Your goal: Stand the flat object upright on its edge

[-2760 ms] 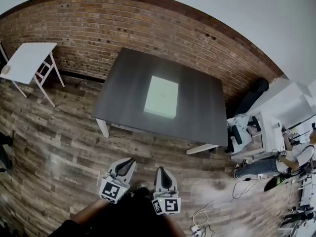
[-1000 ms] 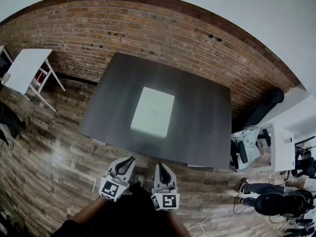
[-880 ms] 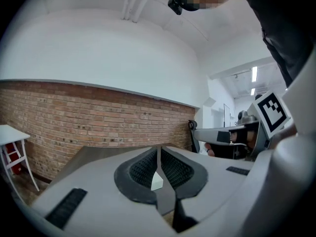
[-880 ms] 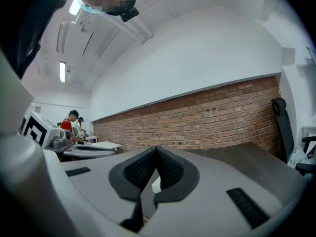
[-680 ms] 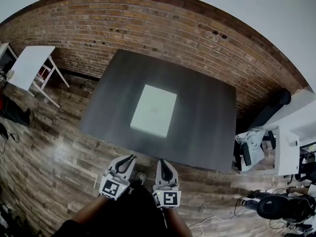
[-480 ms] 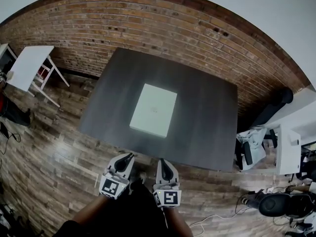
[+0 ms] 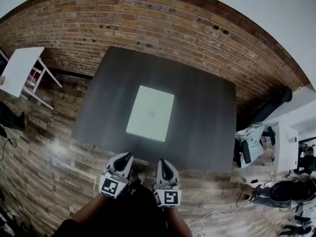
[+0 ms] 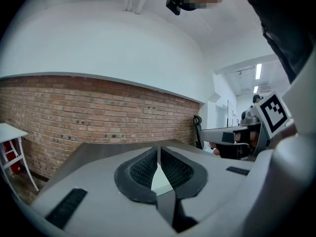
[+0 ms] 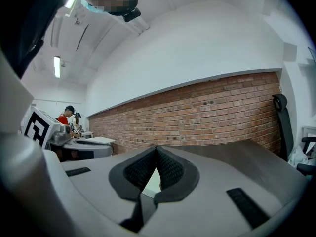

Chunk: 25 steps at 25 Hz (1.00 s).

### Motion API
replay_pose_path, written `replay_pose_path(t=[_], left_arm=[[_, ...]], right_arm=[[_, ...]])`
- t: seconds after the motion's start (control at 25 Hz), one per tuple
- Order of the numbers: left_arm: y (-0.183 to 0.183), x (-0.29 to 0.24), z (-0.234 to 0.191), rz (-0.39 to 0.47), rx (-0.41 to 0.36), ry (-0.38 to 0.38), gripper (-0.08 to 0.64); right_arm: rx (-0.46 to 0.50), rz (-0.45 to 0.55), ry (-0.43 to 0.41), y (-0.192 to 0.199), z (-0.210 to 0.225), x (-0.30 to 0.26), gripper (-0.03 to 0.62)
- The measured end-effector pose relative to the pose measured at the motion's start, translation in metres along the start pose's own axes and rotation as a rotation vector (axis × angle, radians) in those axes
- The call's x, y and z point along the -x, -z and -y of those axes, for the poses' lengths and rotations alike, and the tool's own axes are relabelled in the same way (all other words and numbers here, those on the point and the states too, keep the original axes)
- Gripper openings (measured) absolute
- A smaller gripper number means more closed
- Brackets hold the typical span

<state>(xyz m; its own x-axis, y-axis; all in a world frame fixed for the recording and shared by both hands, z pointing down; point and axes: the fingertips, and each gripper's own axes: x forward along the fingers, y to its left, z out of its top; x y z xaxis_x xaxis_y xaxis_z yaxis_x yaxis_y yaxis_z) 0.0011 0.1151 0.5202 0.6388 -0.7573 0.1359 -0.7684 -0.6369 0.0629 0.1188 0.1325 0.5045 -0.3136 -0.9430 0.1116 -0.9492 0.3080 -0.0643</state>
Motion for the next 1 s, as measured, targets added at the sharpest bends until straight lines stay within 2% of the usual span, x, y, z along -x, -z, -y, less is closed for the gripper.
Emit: replay_pose_path(t=[0.12, 0.44, 0.68, 1.0], left_arm=[[0.001, -0.011, -0.007, -0.007, -0.011, 0.019, 0.049], [0.014, -0.036, -0.031, -0.038, 0.043, 0.004, 0.049], [0.034, -0.054, -0.043, -0.071, 0.026, 0.008, 0.049], [0.07, -0.069, -0.063, -0.125, 0.077, -0.012, 0.049]], right_arm=[[0.008, -0.011, 0.005, 0.001, 0.004, -0.014, 0.025], [-0.014, -0.049, 0.046, 0.013, 0.02, -0.04, 0.025], [-0.022, -0.086, 0.06, 0.037, 0.031, -0.053, 0.025], [-0.037, -0.133, 0.087, 0.067, 0.04, -0.071, 0.025]])
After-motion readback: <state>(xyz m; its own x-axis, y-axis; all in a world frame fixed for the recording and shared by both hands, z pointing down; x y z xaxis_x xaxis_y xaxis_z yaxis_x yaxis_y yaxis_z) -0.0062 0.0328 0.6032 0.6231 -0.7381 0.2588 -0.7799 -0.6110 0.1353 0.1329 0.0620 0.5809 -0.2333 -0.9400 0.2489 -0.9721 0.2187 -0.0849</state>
